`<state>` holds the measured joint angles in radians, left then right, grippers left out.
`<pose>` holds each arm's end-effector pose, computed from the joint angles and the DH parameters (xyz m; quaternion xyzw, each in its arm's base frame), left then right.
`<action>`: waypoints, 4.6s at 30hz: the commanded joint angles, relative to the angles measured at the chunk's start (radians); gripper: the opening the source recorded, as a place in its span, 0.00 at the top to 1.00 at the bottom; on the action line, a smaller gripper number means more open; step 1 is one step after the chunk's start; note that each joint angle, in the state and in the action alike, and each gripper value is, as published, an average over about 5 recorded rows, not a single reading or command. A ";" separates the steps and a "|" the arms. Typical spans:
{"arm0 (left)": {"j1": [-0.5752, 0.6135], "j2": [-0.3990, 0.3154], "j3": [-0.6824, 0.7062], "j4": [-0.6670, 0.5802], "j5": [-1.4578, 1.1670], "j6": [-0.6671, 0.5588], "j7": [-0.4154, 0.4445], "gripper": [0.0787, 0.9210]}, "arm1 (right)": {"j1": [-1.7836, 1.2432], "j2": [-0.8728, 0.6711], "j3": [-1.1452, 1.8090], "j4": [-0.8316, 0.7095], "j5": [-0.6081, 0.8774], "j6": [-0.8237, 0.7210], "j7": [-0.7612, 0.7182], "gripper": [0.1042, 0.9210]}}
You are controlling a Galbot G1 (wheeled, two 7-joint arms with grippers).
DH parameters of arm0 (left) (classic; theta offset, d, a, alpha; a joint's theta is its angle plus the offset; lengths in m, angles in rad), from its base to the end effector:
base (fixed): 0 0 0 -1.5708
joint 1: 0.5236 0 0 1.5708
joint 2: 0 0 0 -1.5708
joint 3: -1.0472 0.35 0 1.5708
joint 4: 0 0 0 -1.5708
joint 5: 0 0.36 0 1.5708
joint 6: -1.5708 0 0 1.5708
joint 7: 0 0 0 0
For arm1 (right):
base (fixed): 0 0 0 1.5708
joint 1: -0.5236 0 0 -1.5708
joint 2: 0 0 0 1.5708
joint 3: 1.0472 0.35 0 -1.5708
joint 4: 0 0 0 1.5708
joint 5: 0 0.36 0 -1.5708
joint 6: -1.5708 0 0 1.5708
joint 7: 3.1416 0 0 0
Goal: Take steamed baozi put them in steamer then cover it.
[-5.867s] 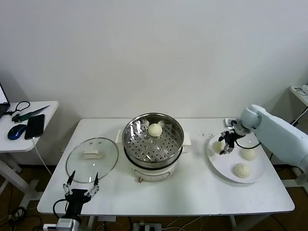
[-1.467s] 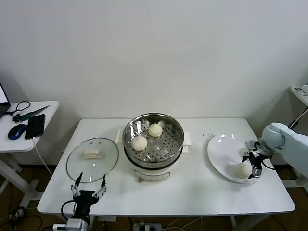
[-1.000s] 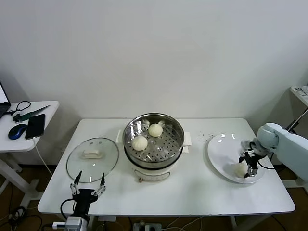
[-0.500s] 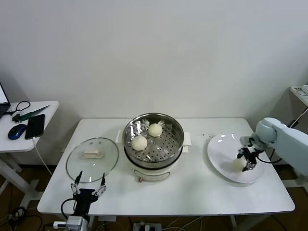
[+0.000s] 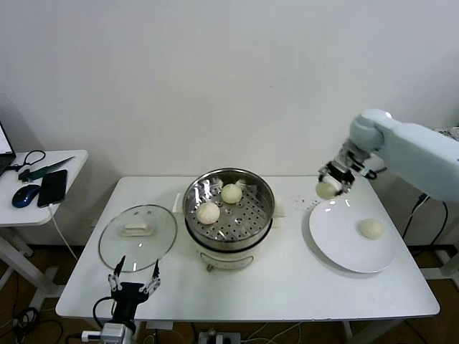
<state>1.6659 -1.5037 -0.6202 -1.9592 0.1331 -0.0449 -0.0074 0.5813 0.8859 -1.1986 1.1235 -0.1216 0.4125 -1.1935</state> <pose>0.1478 0.0464 -0.3643 0.0195 -0.9884 -0.1192 0.0920 0.5965 -0.0714 -0.0146 0.5815 -0.2876 0.7382 0.1850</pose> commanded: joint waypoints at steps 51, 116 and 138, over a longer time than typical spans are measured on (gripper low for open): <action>-0.001 0.013 -0.011 0.006 -0.018 0.012 0.008 0.12 | -0.028 0.346 -0.031 0.127 -0.021 0.140 -0.007 0.12; 0.015 0.005 0.002 -0.002 0.014 0.016 0.004 0.12 | -0.645 0.014 0.790 -0.676 -0.375 -0.218 0.071 0.12; 0.020 0.005 0.000 0.001 0.016 0.012 0.004 0.12 | -0.600 0.051 0.820 -0.733 -0.394 -0.204 0.060 0.25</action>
<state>1.6838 -1.4987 -0.6194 -1.9566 0.1488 -0.0326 -0.0037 -0.0241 0.9269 -0.3890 0.4116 -0.5071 0.2044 -1.1290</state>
